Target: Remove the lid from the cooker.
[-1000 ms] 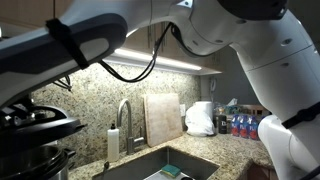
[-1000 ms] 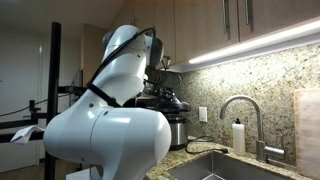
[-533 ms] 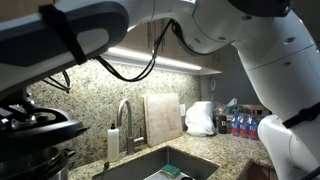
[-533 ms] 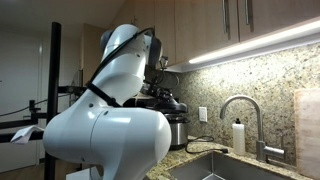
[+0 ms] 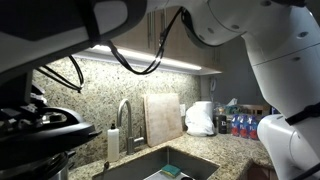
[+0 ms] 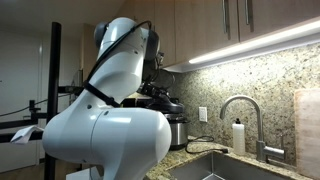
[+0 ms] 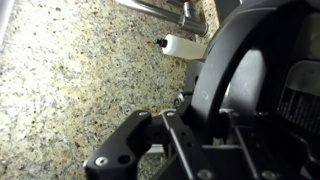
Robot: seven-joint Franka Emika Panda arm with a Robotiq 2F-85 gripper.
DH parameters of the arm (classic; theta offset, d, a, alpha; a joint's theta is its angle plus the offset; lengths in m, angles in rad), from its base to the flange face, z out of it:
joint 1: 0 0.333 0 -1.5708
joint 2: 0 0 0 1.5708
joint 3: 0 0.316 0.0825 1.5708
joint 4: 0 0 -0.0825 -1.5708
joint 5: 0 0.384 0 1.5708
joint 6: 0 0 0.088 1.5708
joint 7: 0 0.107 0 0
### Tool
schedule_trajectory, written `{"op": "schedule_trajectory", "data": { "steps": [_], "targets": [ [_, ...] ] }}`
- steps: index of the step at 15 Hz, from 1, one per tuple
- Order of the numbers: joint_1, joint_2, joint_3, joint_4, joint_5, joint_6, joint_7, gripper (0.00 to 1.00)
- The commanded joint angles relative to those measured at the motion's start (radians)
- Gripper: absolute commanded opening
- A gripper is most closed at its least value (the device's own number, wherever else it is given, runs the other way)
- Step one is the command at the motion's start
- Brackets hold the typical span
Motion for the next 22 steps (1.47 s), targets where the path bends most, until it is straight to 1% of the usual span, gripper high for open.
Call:
{"op": "schedule_trajectory", "data": {
  "steps": [1,6,10,13,16,22],
  "targets": [
    [0.000,-0.112,0.016,-0.102,0.043,-0.072,0.078,0.04],
    [-0.009,-0.173,0.031,-0.166,0.118,-0.145,0.160,0.04],
    [-0.033,-0.231,0.029,-0.229,0.194,-0.159,0.208,0.04],
    [-0.068,-0.281,0.024,-0.286,0.245,-0.142,0.226,0.04],
    [-0.107,-0.321,0.025,-0.331,0.271,-0.149,0.244,0.04],
    [-0.170,-0.373,0.040,-0.393,0.307,-0.225,0.254,0.03]
  ]
}}
